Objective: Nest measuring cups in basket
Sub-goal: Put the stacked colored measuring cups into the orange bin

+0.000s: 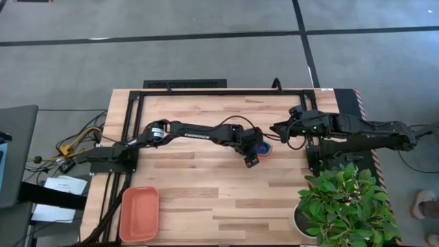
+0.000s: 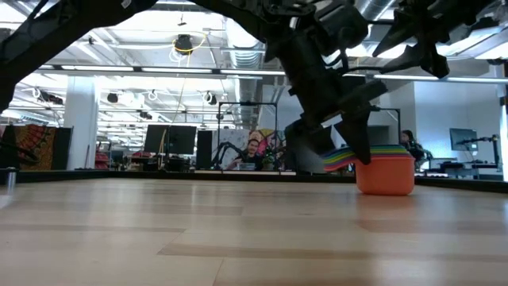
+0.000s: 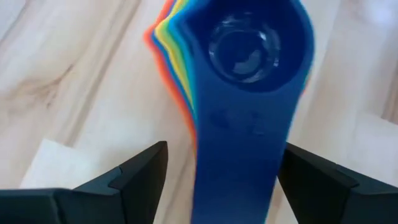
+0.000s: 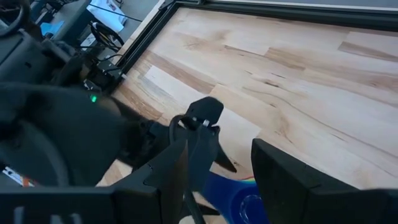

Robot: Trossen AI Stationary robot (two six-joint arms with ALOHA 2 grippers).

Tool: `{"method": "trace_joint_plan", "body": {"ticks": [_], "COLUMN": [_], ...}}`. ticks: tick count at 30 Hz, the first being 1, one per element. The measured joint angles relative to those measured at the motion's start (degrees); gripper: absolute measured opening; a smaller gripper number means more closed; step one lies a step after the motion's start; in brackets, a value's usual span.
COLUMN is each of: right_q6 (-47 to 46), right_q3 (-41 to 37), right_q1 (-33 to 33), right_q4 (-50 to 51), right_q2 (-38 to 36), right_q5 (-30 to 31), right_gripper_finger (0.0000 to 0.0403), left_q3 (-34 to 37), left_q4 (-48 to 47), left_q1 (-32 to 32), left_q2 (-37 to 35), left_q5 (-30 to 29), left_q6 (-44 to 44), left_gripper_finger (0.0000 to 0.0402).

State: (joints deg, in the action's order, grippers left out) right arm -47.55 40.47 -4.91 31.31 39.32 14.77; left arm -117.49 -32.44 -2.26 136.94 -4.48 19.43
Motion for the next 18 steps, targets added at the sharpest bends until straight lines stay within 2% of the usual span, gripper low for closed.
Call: {"method": "trace_joint_plan", "body": {"ticks": [7,18], "right_q6": [0.01,0.04], "right_q3": [0.0,0.0], "right_q1": [0.0,-0.11], "right_q4": [0.0,0.0], "right_q2": [0.02,0.02], "right_q5": [0.08,0.34], "right_gripper_finger": [0.0198,0.0202], "left_q3": [1.03,1.77], "left_q4": [1.27,2.66], "left_q1": [-0.11,-1.04], "left_q2": [0.09,0.07], "left_q5": [0.43,2.31], "left_q6": [-2.35,-7.64], "left_gripper_finger": [0.027,0.0238]}}
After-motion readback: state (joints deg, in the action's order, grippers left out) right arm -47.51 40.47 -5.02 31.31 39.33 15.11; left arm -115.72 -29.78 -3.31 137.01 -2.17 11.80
